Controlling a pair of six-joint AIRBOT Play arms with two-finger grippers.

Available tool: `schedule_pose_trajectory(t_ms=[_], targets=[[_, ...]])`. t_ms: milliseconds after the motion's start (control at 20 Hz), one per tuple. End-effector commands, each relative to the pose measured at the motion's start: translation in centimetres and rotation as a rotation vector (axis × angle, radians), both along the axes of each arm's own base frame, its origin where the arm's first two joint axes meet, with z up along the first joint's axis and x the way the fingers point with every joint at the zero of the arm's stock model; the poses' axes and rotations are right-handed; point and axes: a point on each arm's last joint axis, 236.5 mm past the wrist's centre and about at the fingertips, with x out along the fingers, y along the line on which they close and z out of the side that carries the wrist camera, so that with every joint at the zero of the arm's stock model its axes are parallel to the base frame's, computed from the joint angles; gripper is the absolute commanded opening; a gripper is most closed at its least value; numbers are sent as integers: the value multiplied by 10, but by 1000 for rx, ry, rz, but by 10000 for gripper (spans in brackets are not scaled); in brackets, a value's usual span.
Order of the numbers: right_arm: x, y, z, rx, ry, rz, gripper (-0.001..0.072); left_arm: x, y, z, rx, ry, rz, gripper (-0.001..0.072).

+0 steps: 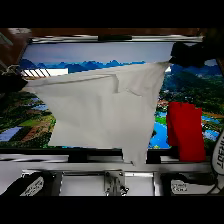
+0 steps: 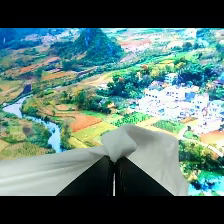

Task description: Fold the shirts.

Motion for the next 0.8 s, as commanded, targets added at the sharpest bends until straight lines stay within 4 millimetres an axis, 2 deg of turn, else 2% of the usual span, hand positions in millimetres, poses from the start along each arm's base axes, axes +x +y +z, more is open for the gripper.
schedule_pose_trajectory(t_ms=[0,100,200,250,300,350,400,500,550,600,650,700,750], targets=[[63,11,-101,149,105,-108,68,62,-9,-89,-159,92,50,33],[78,14,-131,194,127,-145,68,83,-12,-124,-249,130,104,34],[83,13,-154,197,155,-155,76,90,-19,-155,-309,188,124,35],[82,14,-162,198,171,-156,77,89,-23,-168,-333,224,127,63],[81,16,-163,207,181,-153,112,87,-27,-177,-354,256,126,193],[78,21,-159,235,191,-145,391,81,-31,-183,-365,290,116,454],[74,24,-149,257,189,-119,602,73,-33,-183,-371,329,99,609],[52,18,-123,233,193,-27,603,46,-23,-174,-359,448,49,606],[31,2,-114,171,228,7,603,24,-8,-171,-318,535,18,588],[6,-21,-112,84,295,9,603,-2,9,-168,-275,627,-3,560],[-25,-50,-112,-24,387,7,580,-27,27,-169,-241,702,12,410],[-52,-73,-109,-108,462,18,540,-49,46,-170,-208,741,36,387],[-75,-91,-105,-151,519,19,540,-68,56,-173,-212,754,62,408]])
